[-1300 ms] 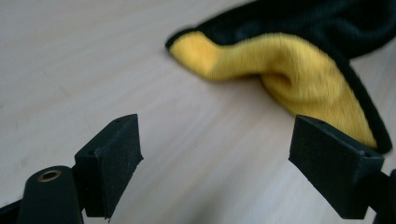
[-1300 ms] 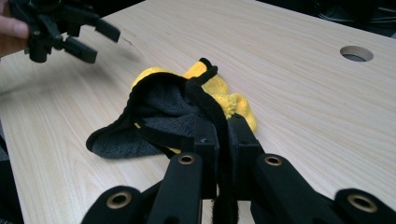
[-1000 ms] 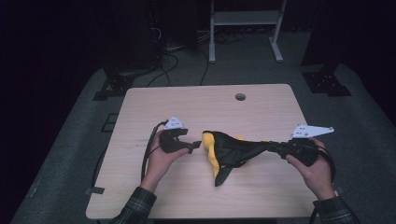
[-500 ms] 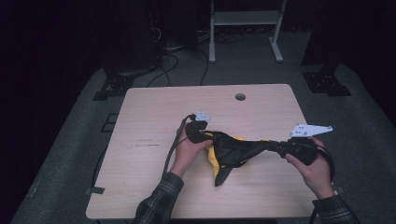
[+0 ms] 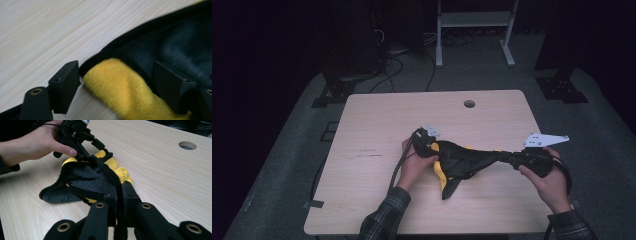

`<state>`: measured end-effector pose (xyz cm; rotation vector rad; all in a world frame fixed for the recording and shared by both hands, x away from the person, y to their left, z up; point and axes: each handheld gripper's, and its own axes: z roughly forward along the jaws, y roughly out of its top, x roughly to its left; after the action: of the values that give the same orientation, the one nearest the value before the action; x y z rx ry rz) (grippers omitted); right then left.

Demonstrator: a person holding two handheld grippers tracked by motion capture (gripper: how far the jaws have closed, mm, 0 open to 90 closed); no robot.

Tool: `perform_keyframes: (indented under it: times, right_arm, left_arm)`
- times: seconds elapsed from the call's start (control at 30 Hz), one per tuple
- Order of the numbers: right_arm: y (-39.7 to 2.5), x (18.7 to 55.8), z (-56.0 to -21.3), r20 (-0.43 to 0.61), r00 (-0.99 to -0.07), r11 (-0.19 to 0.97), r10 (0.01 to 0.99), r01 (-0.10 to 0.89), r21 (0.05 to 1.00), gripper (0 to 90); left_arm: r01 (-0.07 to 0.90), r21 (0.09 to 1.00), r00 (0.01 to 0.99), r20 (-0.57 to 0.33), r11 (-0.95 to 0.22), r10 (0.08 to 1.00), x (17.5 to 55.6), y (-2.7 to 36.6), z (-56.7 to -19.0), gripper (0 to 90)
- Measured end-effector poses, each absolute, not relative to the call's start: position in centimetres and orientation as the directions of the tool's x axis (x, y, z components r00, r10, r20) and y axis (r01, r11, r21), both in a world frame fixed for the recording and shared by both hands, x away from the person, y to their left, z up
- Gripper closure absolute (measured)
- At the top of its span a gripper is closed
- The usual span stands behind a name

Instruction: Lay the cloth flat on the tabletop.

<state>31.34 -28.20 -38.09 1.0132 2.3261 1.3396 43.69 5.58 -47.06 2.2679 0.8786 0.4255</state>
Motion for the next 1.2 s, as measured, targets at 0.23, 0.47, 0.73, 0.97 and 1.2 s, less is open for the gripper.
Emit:
perform_keyframes:
  times: [0.23,0.47,0.73,0.97,1.2]
  right_arm:
    - [-28.2,31.3,-38.1,0.104,-0.715,0.330,0.691,0.440,0.835,83.7]
    - [-28.2,31.3,-38.2,0.099,-0.713,0.333,0.694,0.440,0.834,83.8]
    - [-28.2,31.3,-38.2,0.098,-0.714,0.333,0.694,0.439,0.834,83.8]
    - [-28.2,31.4,-38.2,0.096,-0.714,0.336,0.694,0.438,0.834,83.7]
    - [-28.2,31.4,-38.2,0.094,-0.713,0.336,0.695,0.437,0.834,83.8]
  left_arm:
    - [0.507,0.708,0.700,-0.005,-0.492,0.714,43.8,8.1,-46.9,35.4]
    - [0.535,0.726,0.693,-0.083,-0.433,0.716,44.0,10.1,-46.4,43.2]
    - [0.597,0.708,0.675,-0.189,-0.377,0.713,44.0,11.7,-46.8,51.7]
    - [0.597,0.708,0.651,-0.153,-0.377,0.743,43.8,12.3,-47.1,42.9]
    - [0.548,0.724,0.667,-0.075,-0.419,0.742,43.3,12.4,-47.3,73.8]
